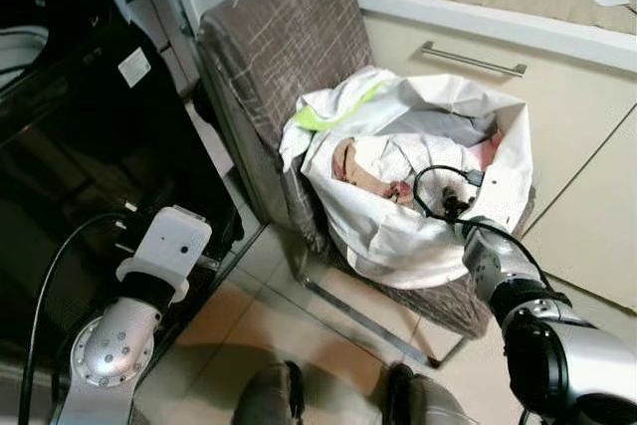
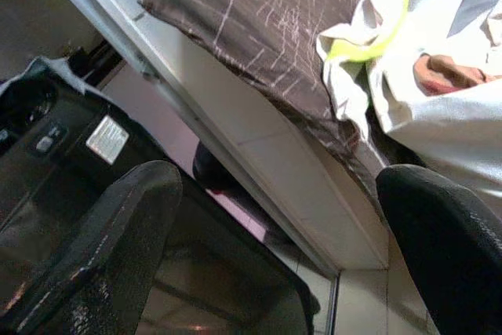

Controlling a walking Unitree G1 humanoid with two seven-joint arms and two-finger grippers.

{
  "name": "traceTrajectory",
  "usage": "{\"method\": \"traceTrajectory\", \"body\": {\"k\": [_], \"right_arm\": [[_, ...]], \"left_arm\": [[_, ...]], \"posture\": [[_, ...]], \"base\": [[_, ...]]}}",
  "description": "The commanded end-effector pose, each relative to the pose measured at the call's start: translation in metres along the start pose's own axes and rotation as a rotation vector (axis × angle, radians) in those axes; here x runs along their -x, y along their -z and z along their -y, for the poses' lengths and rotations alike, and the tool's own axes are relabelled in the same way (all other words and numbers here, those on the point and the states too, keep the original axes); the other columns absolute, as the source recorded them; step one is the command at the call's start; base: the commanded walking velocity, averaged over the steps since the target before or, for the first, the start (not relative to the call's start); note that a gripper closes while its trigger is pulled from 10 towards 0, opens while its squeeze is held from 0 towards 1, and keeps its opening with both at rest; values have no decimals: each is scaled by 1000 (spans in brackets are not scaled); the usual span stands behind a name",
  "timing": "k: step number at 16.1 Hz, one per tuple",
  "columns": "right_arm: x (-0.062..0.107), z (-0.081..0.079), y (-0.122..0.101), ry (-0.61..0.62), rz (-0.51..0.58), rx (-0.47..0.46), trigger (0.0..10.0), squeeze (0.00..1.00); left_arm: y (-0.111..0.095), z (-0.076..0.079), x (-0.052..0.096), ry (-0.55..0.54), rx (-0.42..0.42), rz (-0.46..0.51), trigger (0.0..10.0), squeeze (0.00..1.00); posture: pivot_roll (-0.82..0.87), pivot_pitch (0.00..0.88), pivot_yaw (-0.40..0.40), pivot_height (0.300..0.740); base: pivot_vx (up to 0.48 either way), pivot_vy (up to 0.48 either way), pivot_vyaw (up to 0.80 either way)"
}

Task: Clothes washing

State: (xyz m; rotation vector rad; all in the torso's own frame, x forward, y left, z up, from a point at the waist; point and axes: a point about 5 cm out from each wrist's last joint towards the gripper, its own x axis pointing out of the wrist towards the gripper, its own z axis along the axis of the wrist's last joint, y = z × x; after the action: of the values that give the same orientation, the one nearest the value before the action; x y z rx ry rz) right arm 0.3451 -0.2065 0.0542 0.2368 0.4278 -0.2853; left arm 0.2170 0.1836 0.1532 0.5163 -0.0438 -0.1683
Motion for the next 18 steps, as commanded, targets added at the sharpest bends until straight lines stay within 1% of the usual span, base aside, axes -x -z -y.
{"method": "traceTrajectory", "body": {"k": [1, 2, 3, 8, 10, 12, 13, 14, 15, 18], "right_arm": [[2, 0, 20, 11, -118, -67, 10000, 0], [3, 1, 21, 19, -126, -85, 10000, 1000], [2, 1, 20, 16, -126, -119, 10000, 1000], [1, 2, 14, 9, -97, -109, 10000, 1000], [1, 2, 12, 1, -75, -67, 10000, 1000], [1, 1, 11, 4, -54, 0, 10000, 1000], [1, 2, 12, 11, -56, -8, 9059, 1000], [2, 3, 12, 17, -58, -20, 0, 0], [1, 1, 10, -4, -46, -39, 0, 0], [1, -2, 9, -18, -37, -36, 0, 0]], "left_arm": [[-1, 0, 4, -2, 3, -10, 10000, 0], [-2, 1, 4, -1, 5, -10, 10000, 0], [-3, 1, 3, -2, 9, -10, 10000, 0], [-5, 3, -1, 4, 22, -8, 10000, 0], [-6, 6, -3, 9, 27, -7, 10000, 0], [-6, 8, -6, 11, 32, -3, 10000, 0], [-6, 8, -7, 12, 34, -2, 10000, 0], [-6, 9, -7, 13, 35, -1, 10000, 0], [-7, 11, -10, 18, 38, 6, 10000, 0], [-8, 12, -13, 21, 37, 11, 10000, 0]], "posture": [[242, 228, 96, 722], [235, 230, 94, 722], [231, 232, 94, 722], [215, 236, 92, 722], [203, 237, 89, 722], [189, 235, 86, 722], [185, 234, 85, 722], [185, 234, 85, 722], [171, 231, 83, 722], [165, 226, 83, 722]], "base": [[0, 0, 0], [0, 0, 0], [0, 0, 0], [0, 0, 0], [0, 0, 0], [0, 0, 0], [0, 0, 0], [0, 0, 0], [0, 0, 0], [0, 0, 0]]}}
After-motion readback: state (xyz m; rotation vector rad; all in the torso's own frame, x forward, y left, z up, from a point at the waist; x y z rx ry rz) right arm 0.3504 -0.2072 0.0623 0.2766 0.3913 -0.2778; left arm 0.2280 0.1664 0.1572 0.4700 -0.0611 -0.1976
